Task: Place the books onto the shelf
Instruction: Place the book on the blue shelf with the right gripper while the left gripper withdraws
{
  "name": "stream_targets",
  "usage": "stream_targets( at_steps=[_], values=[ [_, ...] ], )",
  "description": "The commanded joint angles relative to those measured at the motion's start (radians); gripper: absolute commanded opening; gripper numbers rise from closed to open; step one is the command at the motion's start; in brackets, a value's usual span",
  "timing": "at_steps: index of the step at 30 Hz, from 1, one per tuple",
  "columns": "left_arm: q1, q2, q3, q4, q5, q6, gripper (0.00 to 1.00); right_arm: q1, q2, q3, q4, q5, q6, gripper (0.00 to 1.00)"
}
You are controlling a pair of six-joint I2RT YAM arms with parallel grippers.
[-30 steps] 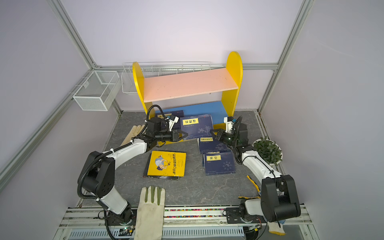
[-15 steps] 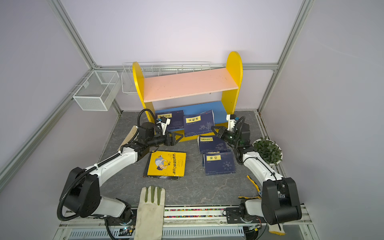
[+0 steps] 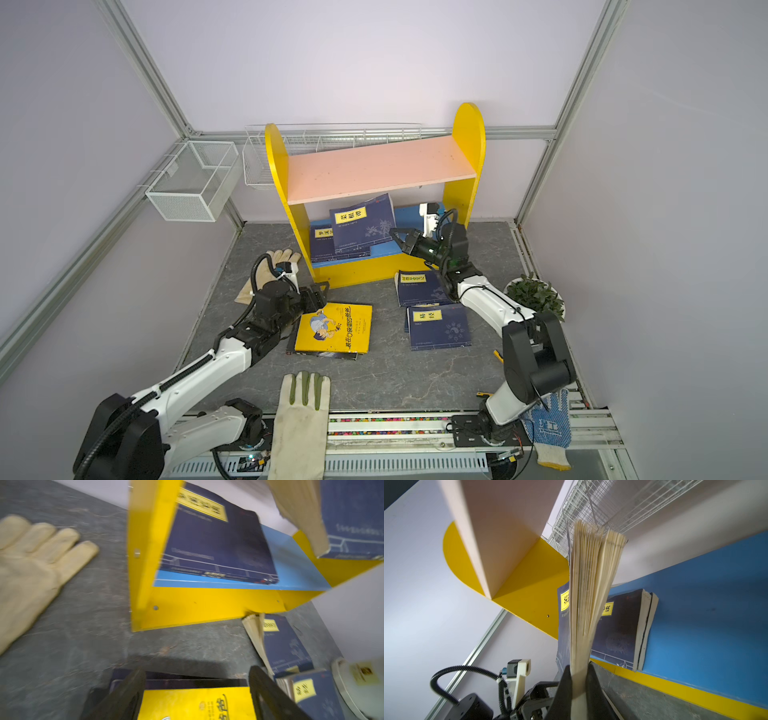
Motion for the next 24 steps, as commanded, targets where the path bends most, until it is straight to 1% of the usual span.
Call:
stream_targets(
  at_steps=[1,3,6,16,21,24],
  values=[
    [0.01,-0.065,-0.029,-0.066,-0.287,-0.151,0.78,0.054,0.076,0.08,0.098,0.052,0.038,0.07],
    [0.014,-0.094,-0.037,-0.123,-0.379,-0.206,0.78,0.079,0.126,0.123,0.089,0.081,0.035,0.07],
    [0.021,-0.106,-0.032,-0.167,-0.423,-0.226,0.78,0.1,0.183,0.169,0.061,0.121,0.026,0.07],
    [0.021,-0.033,-0.008,-0.143,-0.362,-0.217,0.78,0.147,0.284,0.242,-0.027,0.172,0.014,0.07],
    [0.022,-0.031,-0.002,-0.142,-0.355,-0.198,0.78,0.161,0.314,0.271,-0.081,0.126,0.013,0.07],
    [0.022,-0.032,-0.002,-0.143,-0.356,-0.197,0.78,0.165,0.313,0.271,-0.135,0.121,-0.001,0.09]
  ],
)
